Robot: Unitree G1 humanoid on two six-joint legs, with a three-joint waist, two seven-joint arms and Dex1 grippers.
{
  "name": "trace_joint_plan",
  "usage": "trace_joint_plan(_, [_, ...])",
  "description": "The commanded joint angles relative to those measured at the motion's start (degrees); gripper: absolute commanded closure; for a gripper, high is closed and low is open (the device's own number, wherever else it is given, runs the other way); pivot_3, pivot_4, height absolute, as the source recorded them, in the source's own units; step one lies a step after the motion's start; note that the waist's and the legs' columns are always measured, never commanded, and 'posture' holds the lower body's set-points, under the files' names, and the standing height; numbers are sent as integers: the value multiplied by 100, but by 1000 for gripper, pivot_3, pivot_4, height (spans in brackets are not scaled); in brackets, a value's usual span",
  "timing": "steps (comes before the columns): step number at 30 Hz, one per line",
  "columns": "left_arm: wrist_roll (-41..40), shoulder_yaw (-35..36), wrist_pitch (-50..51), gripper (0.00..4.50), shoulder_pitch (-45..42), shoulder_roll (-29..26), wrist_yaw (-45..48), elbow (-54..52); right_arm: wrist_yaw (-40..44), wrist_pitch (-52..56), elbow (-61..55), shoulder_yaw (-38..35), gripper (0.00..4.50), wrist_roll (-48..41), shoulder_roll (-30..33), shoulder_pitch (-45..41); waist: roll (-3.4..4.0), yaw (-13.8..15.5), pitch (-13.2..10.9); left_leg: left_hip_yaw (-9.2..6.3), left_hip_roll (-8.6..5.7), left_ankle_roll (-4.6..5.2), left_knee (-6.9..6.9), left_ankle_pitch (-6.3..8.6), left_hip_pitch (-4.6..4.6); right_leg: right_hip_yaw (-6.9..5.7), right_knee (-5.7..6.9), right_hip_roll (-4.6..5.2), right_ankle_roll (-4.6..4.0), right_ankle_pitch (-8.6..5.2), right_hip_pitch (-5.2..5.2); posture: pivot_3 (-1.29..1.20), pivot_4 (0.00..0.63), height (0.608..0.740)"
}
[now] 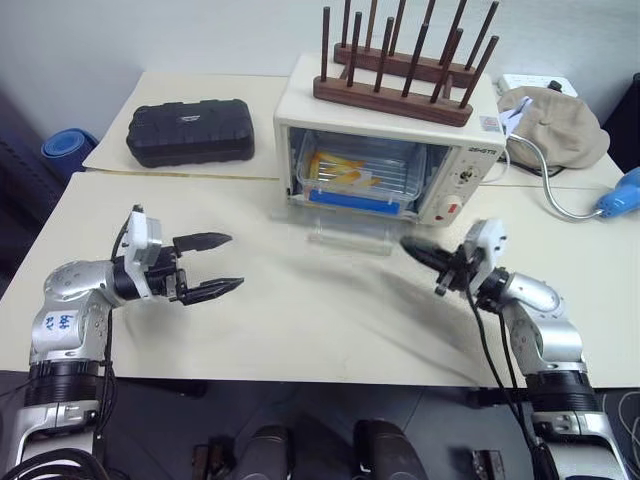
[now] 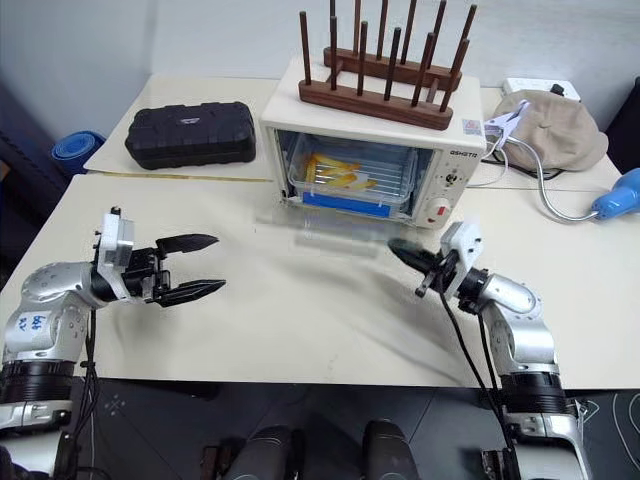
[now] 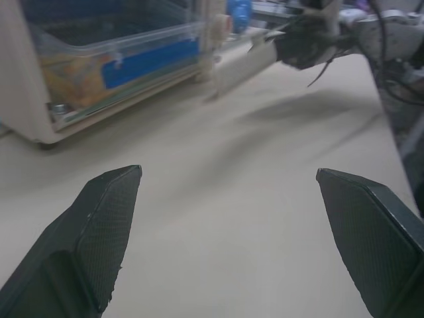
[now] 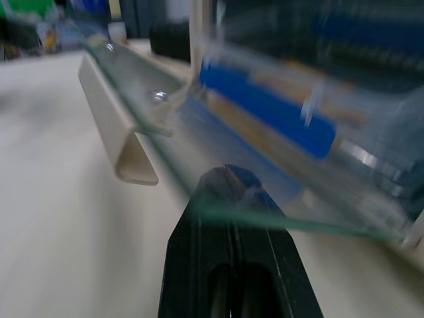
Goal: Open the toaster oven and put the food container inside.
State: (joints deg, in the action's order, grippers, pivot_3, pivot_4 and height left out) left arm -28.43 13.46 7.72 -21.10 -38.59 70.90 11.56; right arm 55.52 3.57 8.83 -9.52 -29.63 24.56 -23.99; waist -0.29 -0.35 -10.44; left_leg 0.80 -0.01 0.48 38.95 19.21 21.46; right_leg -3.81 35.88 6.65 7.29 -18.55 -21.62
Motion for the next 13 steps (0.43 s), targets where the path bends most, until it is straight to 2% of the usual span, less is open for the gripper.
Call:
trace_joint_plan(1, [145, 177, -334, 12, 199, -14, -293, -149, -339, 307, -617, -493, 4500, -772, -107, -279, 1, 1, 0, 0, 0, 0, 1, 0, 0, 0, 0, 1, 0, 0, 0, 0, 150, 740])
trace_joint_plan(4, [313, 192, -602, 12, 473, -72, -429, -140, -203, 587, -1166, -437, 4500, -849, 174, 14, 2, 12, 0, -5, -2, -2, -2, 1, 0, -1, 1, 4, 0, 0, 0, 0, 150, 740])
trace_joint_plan(9, [550, 203, -942, 0, 959, -263, -529, -180, 805, 547, -1829, -52, 2955, -377, 1165, 1229, 3, 50, -1, -16, -13, 12, -3, 18, 5, -4, -3, 9, -1, 0, 5, 0, 150, 740])
trace_joint_plan(13, [606, 285, -1158, 0, 1398, -240, -691, -378, 1357, -446, -1460, -47, 1710, 249, 1548, 2084, 4, 35, -1, -3, -19, 24, 2, 23, 1, 2, -7, 16, -1, 0, 12, 0, 150, 740])
